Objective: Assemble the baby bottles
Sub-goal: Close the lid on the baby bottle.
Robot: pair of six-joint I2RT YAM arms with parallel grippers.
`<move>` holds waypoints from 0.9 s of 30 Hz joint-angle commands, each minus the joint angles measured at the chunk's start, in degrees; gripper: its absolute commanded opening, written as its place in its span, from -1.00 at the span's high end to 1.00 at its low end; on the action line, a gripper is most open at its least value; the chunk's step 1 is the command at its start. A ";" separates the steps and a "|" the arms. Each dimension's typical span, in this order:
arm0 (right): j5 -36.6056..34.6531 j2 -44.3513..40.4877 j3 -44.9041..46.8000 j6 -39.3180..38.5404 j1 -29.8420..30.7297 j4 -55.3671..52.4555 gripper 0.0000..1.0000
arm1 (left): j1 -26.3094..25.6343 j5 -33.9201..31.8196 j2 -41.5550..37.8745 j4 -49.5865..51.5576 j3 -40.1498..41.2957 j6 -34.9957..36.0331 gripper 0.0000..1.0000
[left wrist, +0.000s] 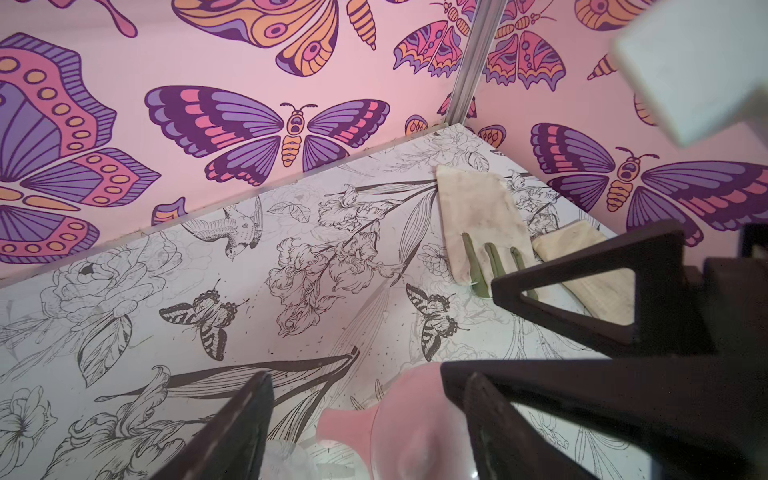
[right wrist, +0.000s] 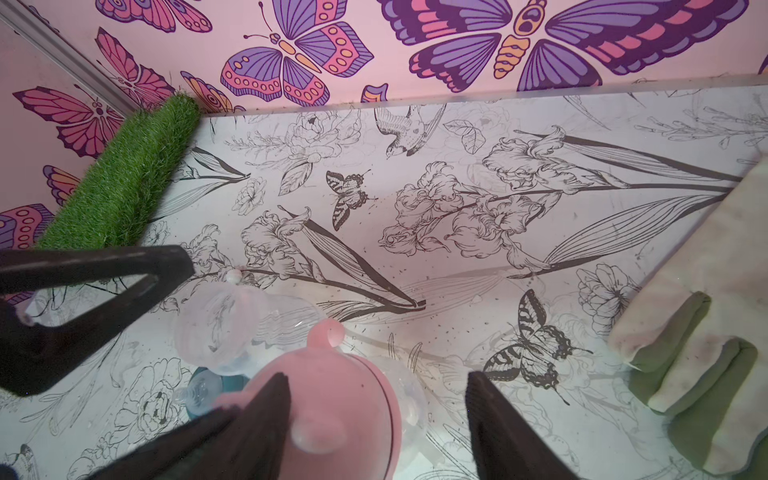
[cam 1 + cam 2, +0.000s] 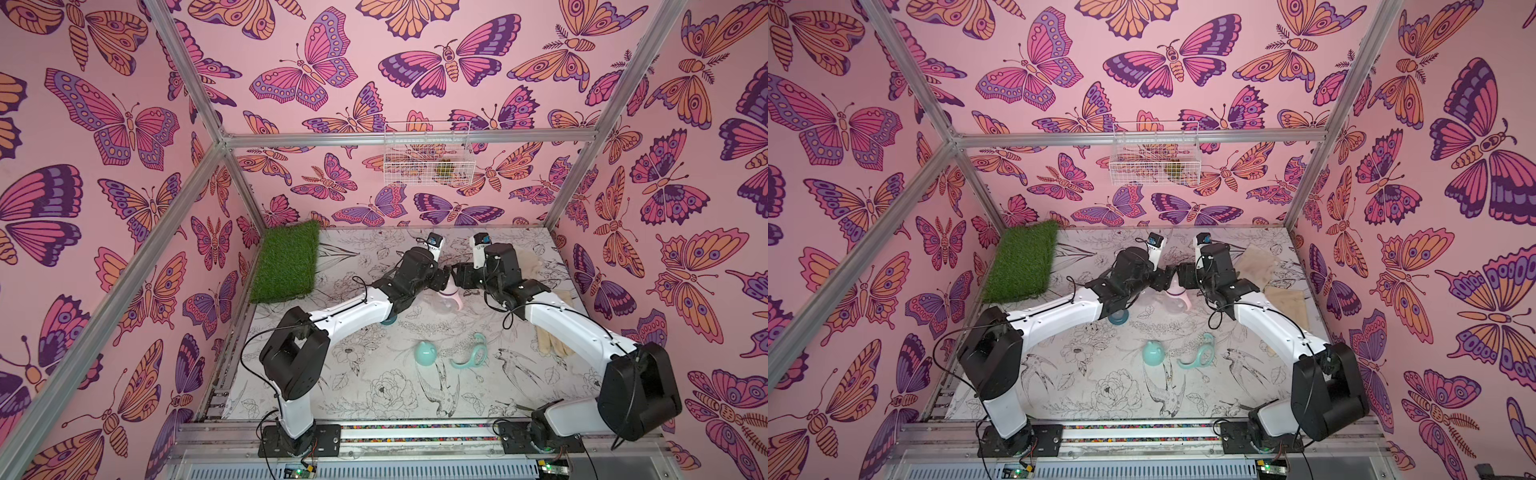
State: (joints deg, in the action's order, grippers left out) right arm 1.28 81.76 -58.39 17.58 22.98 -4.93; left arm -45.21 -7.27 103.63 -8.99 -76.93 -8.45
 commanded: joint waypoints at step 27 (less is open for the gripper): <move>-7.87 1.12 10.97 2.18 3.65 0.66 -0.24 | -3.08 -6.36 5.86 0.42 7.78 -3.63 -0.30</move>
State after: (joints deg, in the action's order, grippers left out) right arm -5.34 79.83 -51.16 19.94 25.54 5.87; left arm -47.64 -13.82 105.25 -16.84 -72.75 -12.34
